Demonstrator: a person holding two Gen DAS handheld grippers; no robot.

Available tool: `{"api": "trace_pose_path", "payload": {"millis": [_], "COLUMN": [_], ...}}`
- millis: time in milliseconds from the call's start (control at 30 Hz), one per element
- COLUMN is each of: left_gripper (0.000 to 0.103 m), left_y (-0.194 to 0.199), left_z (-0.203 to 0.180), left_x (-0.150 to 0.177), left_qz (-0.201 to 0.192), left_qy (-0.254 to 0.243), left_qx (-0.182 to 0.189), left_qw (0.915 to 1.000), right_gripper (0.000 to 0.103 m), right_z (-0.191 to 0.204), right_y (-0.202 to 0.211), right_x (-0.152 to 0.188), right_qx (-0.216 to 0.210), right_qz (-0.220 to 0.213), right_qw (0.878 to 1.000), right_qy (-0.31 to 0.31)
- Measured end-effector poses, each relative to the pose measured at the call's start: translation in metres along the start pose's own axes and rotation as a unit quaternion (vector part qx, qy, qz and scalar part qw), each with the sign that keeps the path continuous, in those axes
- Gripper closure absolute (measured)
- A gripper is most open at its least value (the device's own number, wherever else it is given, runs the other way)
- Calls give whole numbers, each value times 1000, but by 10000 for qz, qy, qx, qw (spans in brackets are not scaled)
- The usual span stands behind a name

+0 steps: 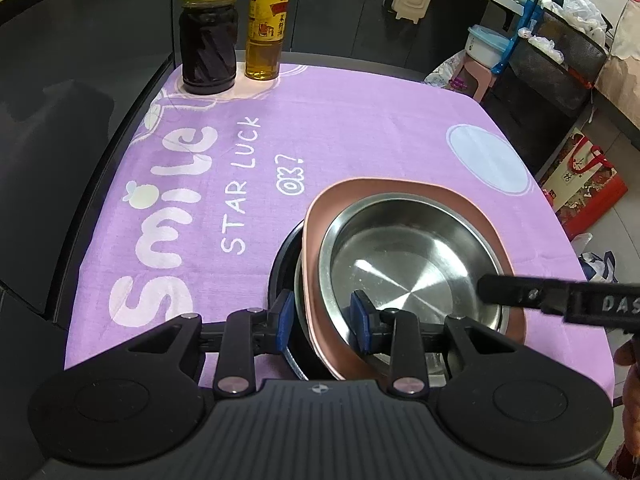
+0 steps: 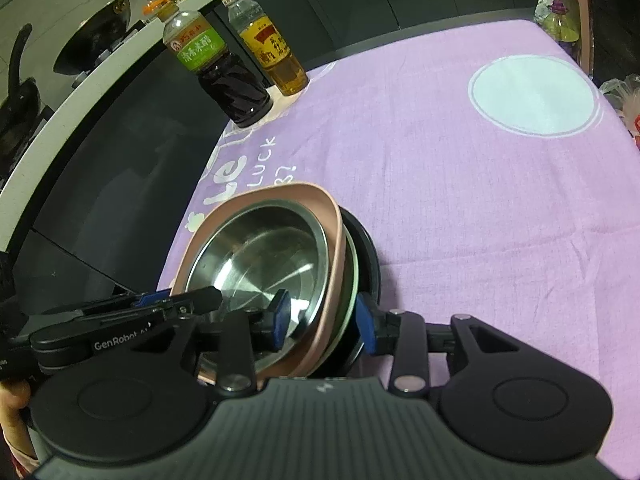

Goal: Organize plates and bowls

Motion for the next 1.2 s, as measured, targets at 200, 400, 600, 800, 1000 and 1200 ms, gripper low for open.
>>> {"api": "trace_pose_path", "payload": {"millis": [200,400,600,800,1000,1200], "left_gripper": [70,62,49,40,40,40], "left_y": [2,3,1,-3,-12,-15], "left_z": [4,10,23,27,27,27], "left_x": [1,2,6,5,8,7], "left_qz": [-17,-66,31,29,129,159], "left_qy": [68,195,747,722,883,940], "left_qx": [23,44,180,164,347,501], "left_qw": [10000,9998,9970,9972,9954,9942], "right_gripper": [58,56,55,54,53,53], "right_z": [-5,-12,-14,-15,-18,-20], "right_y": [5,1,-5,-8,-12,-18], "right_x": [-2,0,3,5,7,8], "right_qx": [38,-3,-114,-164,-244,-288], "right_qz": [-164,-97,33,62,137,205], "right_qw": [9998,9997,9993,9990,9982,9974], "right_qy": [-44,-221,-360,-420,-525,-626]}}
Point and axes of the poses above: each gripper's, at about its wrist camera, not at the fingertips, and y roughly against the way its jaws point, z to its left, x to its underside, the point moved 9 cm from there along -y, roughly the way its jaws point, and after that the axes turned 2 degrees about -z, right-handed, at the moved point
